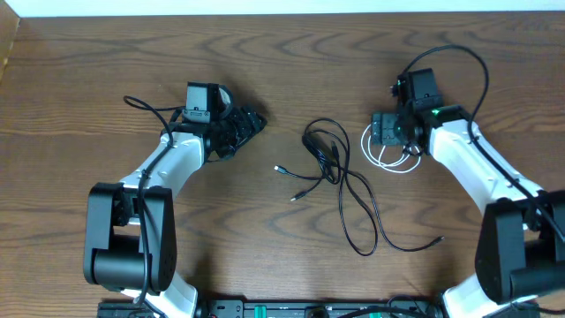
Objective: Untangle cables
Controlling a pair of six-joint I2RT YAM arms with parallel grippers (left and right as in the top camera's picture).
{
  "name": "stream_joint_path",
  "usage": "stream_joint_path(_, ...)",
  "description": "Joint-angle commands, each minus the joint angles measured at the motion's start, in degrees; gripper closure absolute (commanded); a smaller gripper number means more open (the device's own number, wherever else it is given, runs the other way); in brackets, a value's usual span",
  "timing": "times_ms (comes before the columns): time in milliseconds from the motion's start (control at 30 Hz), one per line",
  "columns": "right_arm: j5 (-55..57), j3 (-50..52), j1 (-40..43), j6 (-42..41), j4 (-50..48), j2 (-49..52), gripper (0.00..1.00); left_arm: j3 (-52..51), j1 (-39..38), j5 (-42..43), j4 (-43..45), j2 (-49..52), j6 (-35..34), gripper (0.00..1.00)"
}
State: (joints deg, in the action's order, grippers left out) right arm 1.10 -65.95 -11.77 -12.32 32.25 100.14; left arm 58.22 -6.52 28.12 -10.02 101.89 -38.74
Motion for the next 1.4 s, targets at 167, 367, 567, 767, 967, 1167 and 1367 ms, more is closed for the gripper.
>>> stream_joint_path(167, -6.2, -1.0, -0.6, 5.8, 0.9, 6.9, 0.20, 0.1, 0.1, -0.7, 0.1, 0.1, 0.8, 0.19)
stream_joint_path(367, -6.0, -1.4, -0.5, 7.3, 0.6, 7.9, 0.99, 0.1, 0.1, -0.8, 0.1, 0.1, 0.8, 0.20)
stream_joint_path(567, -5.7, -3.5, -0.2, 7.3, 0.7, -0.7, 0.96, 0.1, 0.1, -0.8, 0.1, 0.1, 0.8, 0.20)
stream_joint_path(767, -10.6, -3.5, 0.3, 1.0, 0.8, -9.6, 0.99, 0.1, 0.1, -0.8, 0.1, 0.1, 0.8, 0.20)
stream_joint_path(967, -18.9, -3.1, 5.0, -3.0, 1.1, -9.7, 0.99, 0.1, 0.1, -0.8, 0.1, 0.1, 0.8, 0.19)
stream_joint_path(1167, -24.1, -2.6, 11.8, -2.9, 3.9, -4.6, 0.99, 0.1, 0.1, -0.8, 0.1, 0.1, 0.8, 0.20)
stream_joint_path(1367, -37.5, -2.6, 21.9, -1.8, 4.6, -2.5, 0.99, 0.1, 0.1, -0.8, 0.1, 0.1, 0.8, 0.19)
